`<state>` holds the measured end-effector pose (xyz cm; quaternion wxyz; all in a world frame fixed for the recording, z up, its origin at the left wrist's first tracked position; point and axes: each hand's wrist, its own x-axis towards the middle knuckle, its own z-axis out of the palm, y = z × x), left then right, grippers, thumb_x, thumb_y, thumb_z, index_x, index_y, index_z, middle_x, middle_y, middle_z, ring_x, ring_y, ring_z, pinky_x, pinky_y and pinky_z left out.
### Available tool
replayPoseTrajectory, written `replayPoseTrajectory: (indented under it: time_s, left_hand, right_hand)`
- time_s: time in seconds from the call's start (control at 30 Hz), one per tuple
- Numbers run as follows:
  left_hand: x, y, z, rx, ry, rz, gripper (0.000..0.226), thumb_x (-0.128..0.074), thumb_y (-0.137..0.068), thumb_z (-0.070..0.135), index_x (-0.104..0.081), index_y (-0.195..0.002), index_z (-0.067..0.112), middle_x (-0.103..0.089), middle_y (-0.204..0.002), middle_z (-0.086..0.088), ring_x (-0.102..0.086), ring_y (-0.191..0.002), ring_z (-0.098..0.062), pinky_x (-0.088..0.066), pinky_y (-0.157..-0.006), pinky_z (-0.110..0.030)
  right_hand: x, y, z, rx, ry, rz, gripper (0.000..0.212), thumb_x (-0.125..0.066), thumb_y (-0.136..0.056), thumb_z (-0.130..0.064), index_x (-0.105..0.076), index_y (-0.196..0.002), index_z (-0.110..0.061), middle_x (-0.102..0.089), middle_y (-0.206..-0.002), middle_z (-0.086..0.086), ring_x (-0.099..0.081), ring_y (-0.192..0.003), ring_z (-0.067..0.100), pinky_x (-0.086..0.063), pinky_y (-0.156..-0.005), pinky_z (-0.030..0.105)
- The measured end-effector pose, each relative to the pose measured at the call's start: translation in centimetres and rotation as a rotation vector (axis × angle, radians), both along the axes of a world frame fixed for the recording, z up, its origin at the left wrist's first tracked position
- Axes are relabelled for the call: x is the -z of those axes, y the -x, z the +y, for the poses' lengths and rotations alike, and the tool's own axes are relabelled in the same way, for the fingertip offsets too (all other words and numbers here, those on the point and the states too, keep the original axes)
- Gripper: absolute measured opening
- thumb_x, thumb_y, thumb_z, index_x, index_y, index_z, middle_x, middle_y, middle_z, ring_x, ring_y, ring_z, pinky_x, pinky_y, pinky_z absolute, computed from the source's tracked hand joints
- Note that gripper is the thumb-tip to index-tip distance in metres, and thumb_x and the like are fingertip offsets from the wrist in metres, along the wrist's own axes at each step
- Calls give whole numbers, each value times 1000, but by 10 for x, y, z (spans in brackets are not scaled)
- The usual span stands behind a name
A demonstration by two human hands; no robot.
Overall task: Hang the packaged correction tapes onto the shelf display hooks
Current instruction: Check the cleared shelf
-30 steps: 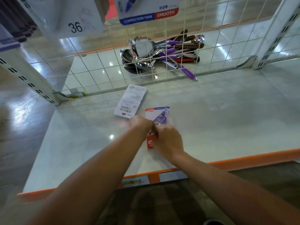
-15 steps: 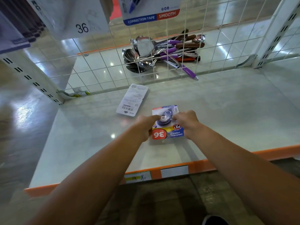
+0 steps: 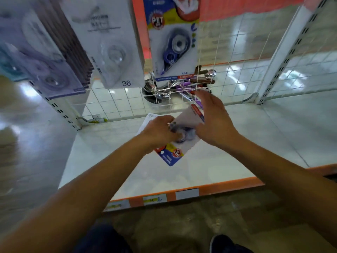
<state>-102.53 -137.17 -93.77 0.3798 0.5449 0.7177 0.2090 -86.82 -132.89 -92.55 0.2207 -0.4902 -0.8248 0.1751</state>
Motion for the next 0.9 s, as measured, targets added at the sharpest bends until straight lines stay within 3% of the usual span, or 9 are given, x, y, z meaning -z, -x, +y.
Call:
replayPoseTrajectory:
  time_s: [0.07,0.13,0.2,0.3,0.37,0.47,0.67,0.8,0.9]
  left_hand:
    - [-33,-6,-4,157,-50,294,32,-73,-81,37,-58,-105,22,-67,-109,-2,-64,-89,-16,-54,-73,-27]
    - [-68,-15,-13,270,-139,514,45,-71,-82,43,-58,-118,19,-65,-115,-4,-62,-99,-21,-50,-82,-30]
    - [-82,-20,-17,298,-221,670,54,-70,-81,44,-54,-125,16,-65,-115,-6,-61,-100,-22,-46,-82,-30]
    - [-104,-21,-32,266,-367,821,47,-66,-83,48,-55,-121,23,-66,-110,-3,-61,-96,-23,-46,-77,-33]
    - [-121,-21,-45,204,-441,837,39,-64,-83,54,-52,-105,25,-65,-101,-1,-57,-87,-21,-44,-70,-32]
    - [-137,-14,-58,72,-558,688,38,-67,-80,54,-48,-99,26,-67,-94,3,-60,-81,-16,-45,-66,-28]
    - [-138,-7,-69,-85,-574,46,35,-70,-82,39,-63,-109,18,-70,-96,9,-66,-83,-6,-51,-69,-15]
    - [-135,-14,-71,-131,-550,-238,36,-60,-81,43,-67,-103,16,-71,-104,4,-67,-99,-15,-59,-84,-38]
    - [-137,-14,-69,-161,-542,-273,18,-61,-85,36,-67,-93,20,-71,-102,5,-67,-97,-15,-59,-84,-39]
  right_hand:
    - [-22,0,-12,-184,-168,-91,87,-81,-68,-17,-37,-142,-10,-45,-140,13,-40,-131,32,-32,-106,42]
    - [-46,3,-30,-280,-202,-229,93,-78,-72,-24,-25,-148,-15,-42,-144,9,-36,-135,27,-21,-113,43]
    - [-53,6,-36,-309,-234,-295,98,-73,-78,-25,-9,-152,-18,-41,-146,6,-41,-130,25,-24,-112,40]
    - [-69,1,-43,-253,-192,-236,92,-65,-87,-25,0,-152,-22,-56,-131,6,-58,-107,25,-44,-83,34]
    - [-78,-5,-48,-223,-232,-212,63,-59,-87,-24,-31,-144,-28,-64,-101,5,-59,-90,24,-44,-67,32]
    - [-86,-20,-52,-171,-238,-17,21,-59,-81,-16,-63,-102,-17,-65,-82,2,-53,-73,20,-45,-61,33]
    - [-109,-37,-63,-145,360,818,34,-64,-81,9,-65,-92,-24,-72,-88,-5,-69,-81,10,-58,-72,26]
    - [-116,-29,-62,-147,426,921,26,-63,-85,-2,-64,-95,-27,-72,-86,-10,-69,-82,7,-58,-71,24]
    - [-117,-25,-61,-113,441,952,17,-60,-90,-16,-63,-99,-29,-71,-95,-9,-69,-88,11,-58,-75,28]
